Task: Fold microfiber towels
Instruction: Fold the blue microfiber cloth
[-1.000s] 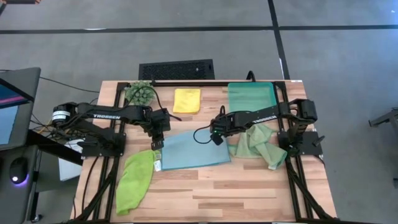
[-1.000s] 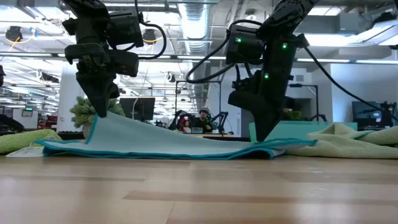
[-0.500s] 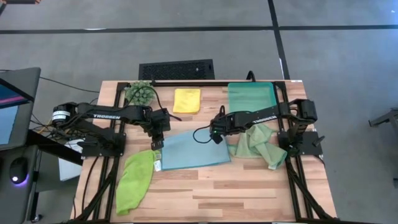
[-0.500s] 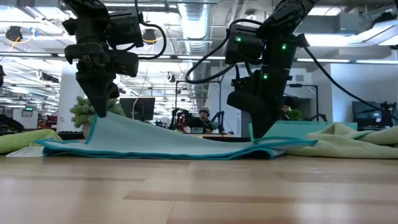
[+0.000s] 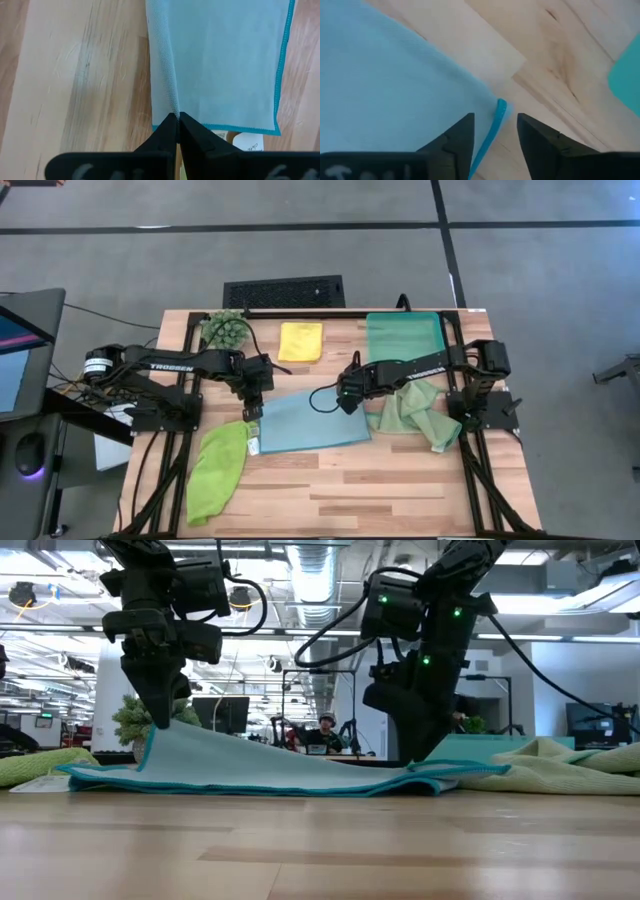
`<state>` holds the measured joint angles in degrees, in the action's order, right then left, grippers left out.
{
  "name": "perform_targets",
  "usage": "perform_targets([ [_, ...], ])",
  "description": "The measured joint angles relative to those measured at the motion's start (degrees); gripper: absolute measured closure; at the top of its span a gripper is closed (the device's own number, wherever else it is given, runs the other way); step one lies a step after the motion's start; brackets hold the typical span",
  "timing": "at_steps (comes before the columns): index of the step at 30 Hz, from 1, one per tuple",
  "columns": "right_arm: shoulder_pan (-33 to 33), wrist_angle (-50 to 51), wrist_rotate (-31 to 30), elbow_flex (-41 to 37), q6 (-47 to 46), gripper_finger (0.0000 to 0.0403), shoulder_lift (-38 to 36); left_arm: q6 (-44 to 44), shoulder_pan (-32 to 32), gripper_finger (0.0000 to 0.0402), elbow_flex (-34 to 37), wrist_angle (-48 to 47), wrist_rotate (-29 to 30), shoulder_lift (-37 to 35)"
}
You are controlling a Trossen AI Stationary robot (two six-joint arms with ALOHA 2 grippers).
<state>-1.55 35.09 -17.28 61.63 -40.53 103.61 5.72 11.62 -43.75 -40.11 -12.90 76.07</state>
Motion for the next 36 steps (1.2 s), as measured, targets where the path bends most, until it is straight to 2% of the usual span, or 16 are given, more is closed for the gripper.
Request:
perform_targets([
  [14,0.0,0.9,0.8,0.0,0.4,0.0336,0.0,0.0,0.0,0.0401,0.0,-0.4,-0.1,0.0],
  [21,-0.5,-1.3,0.8,-3.5,0.2,0.0394,0.0,0.0,0.0,0.0401,0.0,-0.4,-0.2,0.0],
  [28,0.5,-2.9,-1.2,-5.1,-2.8,0.0396,-0.1,-0.1,-3.1,0.0401,0.0,-0.8,-7.1,0.0],
  [36,1.5,-0.2,-2.3,-5.4,-4.1,0.0399,-1.8,1.3,-6.5,0.0401,-0.4,-3.9,-7.5,-1.5],
])
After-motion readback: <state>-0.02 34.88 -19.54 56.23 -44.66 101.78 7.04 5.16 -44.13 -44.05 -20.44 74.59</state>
